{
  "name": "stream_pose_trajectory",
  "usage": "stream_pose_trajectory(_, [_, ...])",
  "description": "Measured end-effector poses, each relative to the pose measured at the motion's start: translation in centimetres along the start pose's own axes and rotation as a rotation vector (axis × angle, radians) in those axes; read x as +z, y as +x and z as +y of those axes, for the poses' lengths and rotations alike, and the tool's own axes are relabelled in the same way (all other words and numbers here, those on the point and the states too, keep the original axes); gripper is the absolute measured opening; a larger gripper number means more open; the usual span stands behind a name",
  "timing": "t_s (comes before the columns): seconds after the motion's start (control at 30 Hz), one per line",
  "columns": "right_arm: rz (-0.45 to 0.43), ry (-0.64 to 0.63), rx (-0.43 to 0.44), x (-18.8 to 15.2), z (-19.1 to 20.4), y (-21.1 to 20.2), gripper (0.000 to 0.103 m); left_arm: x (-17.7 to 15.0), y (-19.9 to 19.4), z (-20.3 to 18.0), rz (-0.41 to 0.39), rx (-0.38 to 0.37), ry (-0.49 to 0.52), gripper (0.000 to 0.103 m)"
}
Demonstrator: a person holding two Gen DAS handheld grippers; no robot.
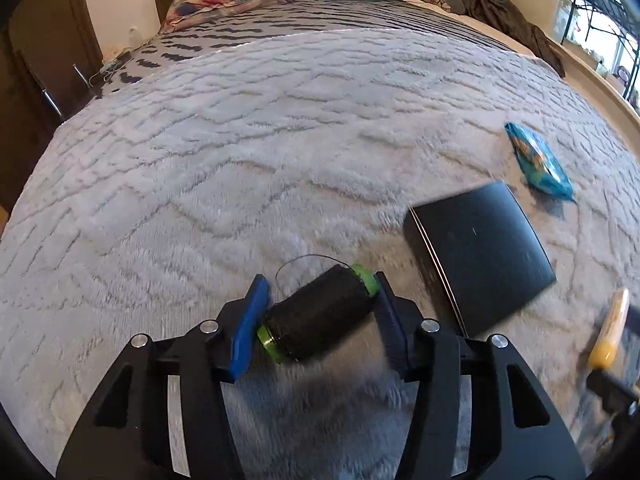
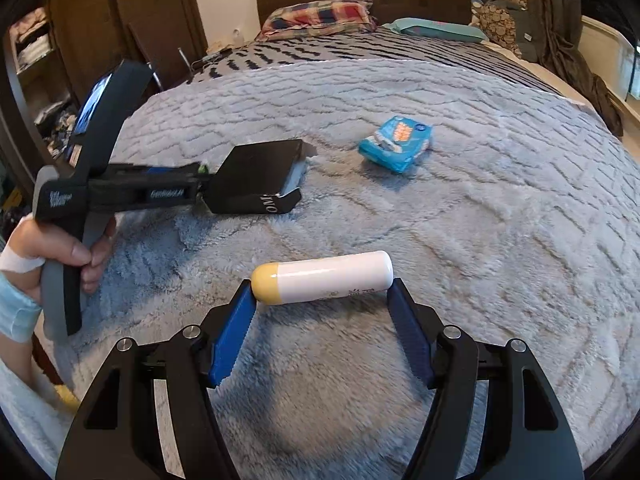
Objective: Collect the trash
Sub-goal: 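Grasp the black thread spool with the left gripper while the right gripper grasps the white-yellow tube, then lower the spool and tube into the dark bin and open both grippers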
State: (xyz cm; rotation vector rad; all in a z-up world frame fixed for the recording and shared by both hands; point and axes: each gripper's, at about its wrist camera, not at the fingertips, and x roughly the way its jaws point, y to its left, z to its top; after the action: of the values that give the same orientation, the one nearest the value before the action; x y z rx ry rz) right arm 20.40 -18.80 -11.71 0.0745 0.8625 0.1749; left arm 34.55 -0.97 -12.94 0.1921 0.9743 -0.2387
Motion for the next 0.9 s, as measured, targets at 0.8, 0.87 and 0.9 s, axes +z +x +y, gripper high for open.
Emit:
stream_pose_trajectory(0.8, [-0.077,0.071,-0.003,-10.3,-0.8,-13.0,0.068,-16.4,-17.9,-8.5,-0.184,-0.038,0.005,0.051])
stream_pose_trajectory(0.87, [-0.055,0.089,0.003,-12.1,-0.8,-13.0,0.068,-18.3,-18.2,-9.1,-0.181,-0.045,0.002,0.050])
stream_pose_trajectory(0.9, [-0.043,0.098,0.010,-12.8,-0.9,-12.9,0.068,-19.4,-18.2,-9.4,-0.175,-0.055,0.002,0.051])
